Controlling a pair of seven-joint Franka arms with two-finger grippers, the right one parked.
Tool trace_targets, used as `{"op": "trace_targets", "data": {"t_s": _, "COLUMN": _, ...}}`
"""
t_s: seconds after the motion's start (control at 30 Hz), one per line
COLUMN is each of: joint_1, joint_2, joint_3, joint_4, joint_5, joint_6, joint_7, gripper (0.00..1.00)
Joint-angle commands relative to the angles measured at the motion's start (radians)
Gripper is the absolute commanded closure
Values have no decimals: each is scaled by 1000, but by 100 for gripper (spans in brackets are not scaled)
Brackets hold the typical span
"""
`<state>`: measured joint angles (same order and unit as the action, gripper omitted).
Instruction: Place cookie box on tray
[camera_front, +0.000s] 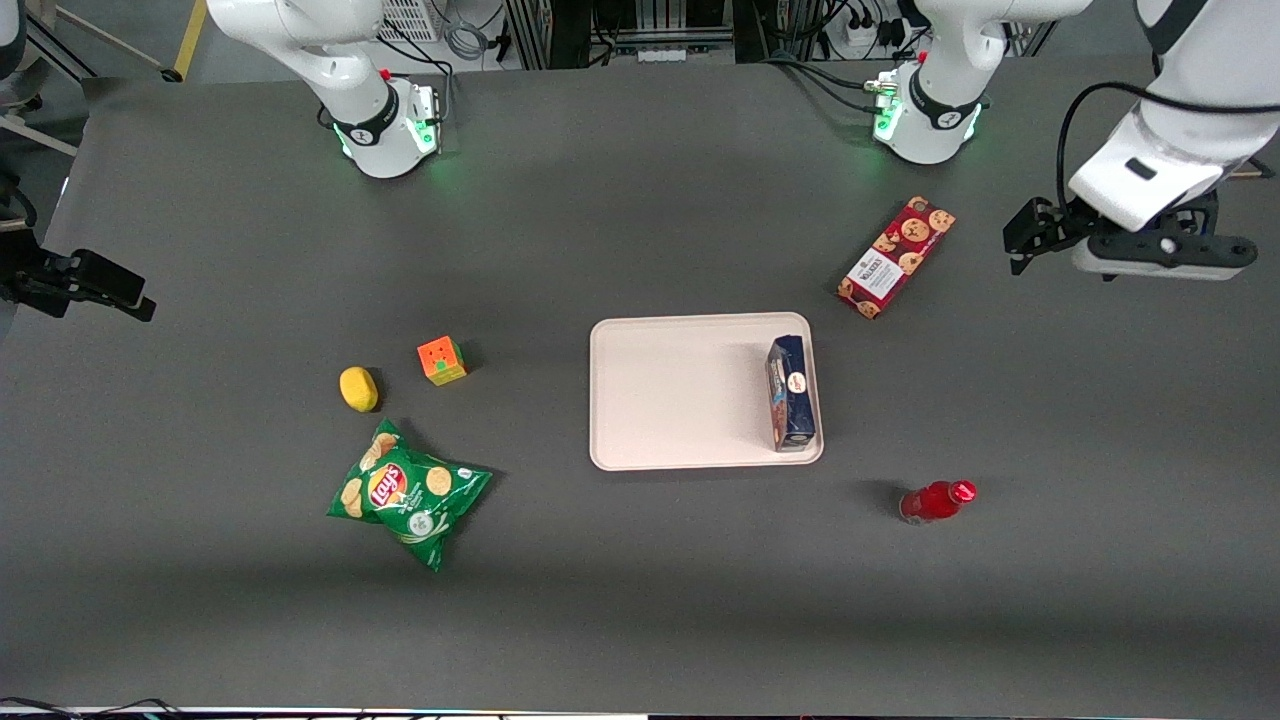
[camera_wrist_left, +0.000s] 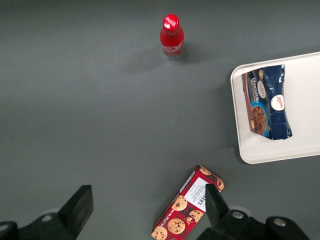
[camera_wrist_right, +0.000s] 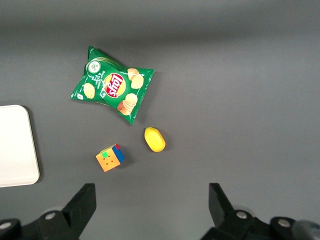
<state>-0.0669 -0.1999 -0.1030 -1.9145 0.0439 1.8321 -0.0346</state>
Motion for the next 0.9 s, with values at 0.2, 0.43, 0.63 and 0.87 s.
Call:
{"op": "trace_targets", "data": {"t_s": 0.2, "joint_1": -8, "joint_2": 122, "joint_3": 2, "joint_4": 121, "joint_5": -4, "joint_6": 7, "joint_7": 18, "gripper": 0}}
{"op": "trace_targets", "data": {"t_s": 0.43, "joint_1": -10, "joint_2": 131, "joint_3": 2, "joint_4": 126, "joint_5": -4, "joint_6": 10, "joint_7": 18, "gripper": 0}}
{"op": "trace_targets", "data": {"t_s": 0.63, "joint_1": -8, "joint_2": 134, "joint_3": 5, "joint_4": 126, "joint_5": -4, "joint_6": 10, "joint_7": 18, "gripper": 0}}
{"op": "trace_targets", "data": {"t_s": 0.87, "joint_1": -5, "joint_2": 137, "joint_3": 6, "joint_4": 127, "joint_5": -6, "joint_6": 10, "joint_7": 18, "gripper": 0}}
